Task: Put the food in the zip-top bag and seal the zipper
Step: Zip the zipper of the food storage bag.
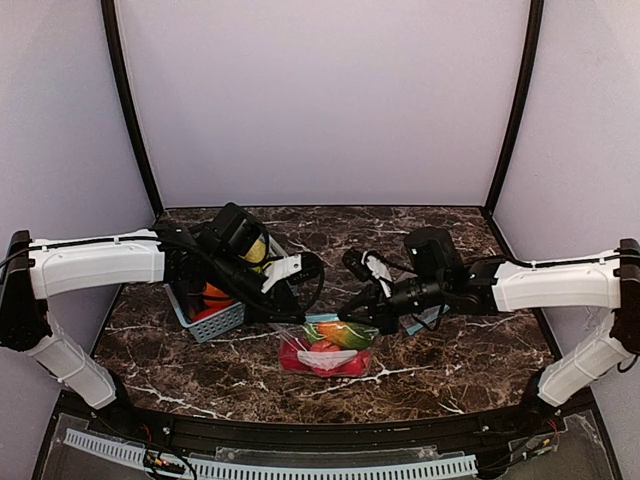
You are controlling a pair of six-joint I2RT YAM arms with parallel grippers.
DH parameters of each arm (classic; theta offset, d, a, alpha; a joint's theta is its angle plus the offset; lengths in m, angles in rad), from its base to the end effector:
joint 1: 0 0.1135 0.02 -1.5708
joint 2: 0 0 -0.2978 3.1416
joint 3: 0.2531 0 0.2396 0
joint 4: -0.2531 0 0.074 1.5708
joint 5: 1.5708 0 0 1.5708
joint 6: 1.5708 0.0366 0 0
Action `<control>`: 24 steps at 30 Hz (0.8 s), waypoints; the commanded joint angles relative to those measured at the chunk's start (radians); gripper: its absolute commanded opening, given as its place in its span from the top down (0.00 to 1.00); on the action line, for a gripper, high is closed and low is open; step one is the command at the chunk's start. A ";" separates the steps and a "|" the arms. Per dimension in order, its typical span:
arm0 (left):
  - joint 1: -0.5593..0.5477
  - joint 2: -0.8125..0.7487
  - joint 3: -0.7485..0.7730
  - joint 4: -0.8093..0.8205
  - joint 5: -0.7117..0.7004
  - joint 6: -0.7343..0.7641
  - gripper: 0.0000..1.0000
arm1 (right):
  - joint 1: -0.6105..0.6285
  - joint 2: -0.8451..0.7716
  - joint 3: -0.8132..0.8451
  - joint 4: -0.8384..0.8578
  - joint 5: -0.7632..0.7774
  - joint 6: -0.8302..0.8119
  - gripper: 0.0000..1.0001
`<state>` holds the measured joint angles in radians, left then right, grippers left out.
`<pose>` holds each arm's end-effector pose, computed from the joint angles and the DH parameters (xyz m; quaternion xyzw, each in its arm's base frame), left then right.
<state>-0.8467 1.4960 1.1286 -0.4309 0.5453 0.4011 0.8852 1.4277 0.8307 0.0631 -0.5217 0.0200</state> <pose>0.1907 -0.2442 0.3077 0.6035 0.6648 -0.3234 0.2987 0.1721 0.2392 0.2737 -0.4678 0.7083 0.4108 0.3326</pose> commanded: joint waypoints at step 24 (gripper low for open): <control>0.008 0.004 -0.008 -0.072 -0.003 0.010 0.99 | -0.095 -0.173 -0.093 -0.164 0.108 -0.014 1.00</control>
<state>-0.8478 1.5051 1.1286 -0.3985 0.5415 0.4015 0.8200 1.2785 0.7528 -0.0353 -0.4736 0.0109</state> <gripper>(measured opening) 0.066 0.007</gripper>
